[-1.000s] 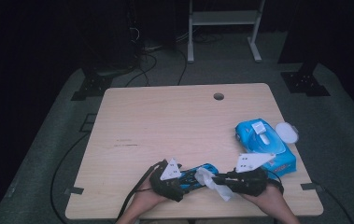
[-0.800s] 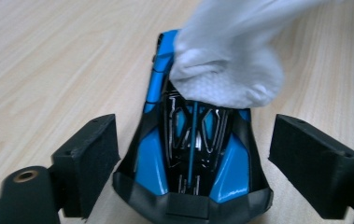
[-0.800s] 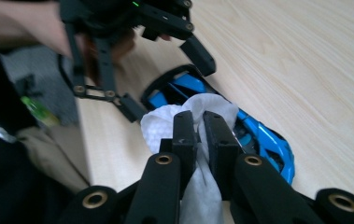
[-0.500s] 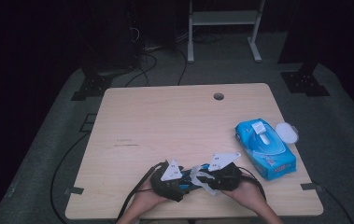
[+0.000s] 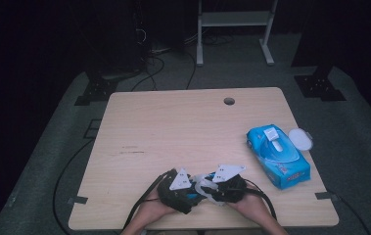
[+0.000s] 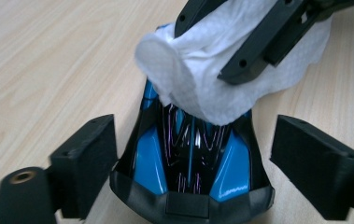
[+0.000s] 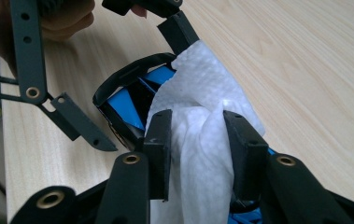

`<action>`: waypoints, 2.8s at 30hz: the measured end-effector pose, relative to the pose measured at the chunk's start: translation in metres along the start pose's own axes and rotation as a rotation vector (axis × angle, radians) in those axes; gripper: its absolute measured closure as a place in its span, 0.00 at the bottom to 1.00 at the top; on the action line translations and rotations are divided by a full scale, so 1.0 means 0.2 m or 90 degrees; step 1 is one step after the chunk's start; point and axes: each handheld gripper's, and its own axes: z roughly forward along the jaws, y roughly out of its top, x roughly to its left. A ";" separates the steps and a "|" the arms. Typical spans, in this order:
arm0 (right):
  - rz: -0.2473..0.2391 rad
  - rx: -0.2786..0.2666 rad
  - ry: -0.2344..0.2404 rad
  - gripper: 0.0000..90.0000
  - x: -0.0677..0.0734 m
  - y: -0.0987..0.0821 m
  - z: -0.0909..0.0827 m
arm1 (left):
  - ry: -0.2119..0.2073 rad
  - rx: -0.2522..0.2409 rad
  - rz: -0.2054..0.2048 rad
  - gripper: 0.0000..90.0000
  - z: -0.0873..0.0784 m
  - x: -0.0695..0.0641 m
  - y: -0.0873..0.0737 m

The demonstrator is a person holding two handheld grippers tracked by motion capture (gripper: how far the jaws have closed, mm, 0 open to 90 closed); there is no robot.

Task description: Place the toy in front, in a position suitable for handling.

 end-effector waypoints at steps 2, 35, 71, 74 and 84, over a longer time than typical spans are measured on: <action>0.004 -0.001 0.000 0.74 0.00 0.00 0.00 | 0.003 0.010 0.007 0.13 0.00 0.00 0.00; 0.047 0.035 0.004 0.91 -0.11 -0.10 -0.09 | -0.028 0.031 0.013 0.26 0.04 0.04 -0.02; 0.072 0.028 0.003 0.92 -0.17 -0.17 -0.17 | -0.037 0.029 0.012 0.26 0.04 0.06 -0.02; 0.046 0.026 0.028 0.92 -0.12 -0.14 -0.13 | -0.036 0.032 0.013 0.26 0.04 0.06 -0.01; 0.108 0.049 -0.014 0.92 -0.24 -0.21 -0.17 | -0.035 0.032 0.014 0.26 0.04 0.06 -0.01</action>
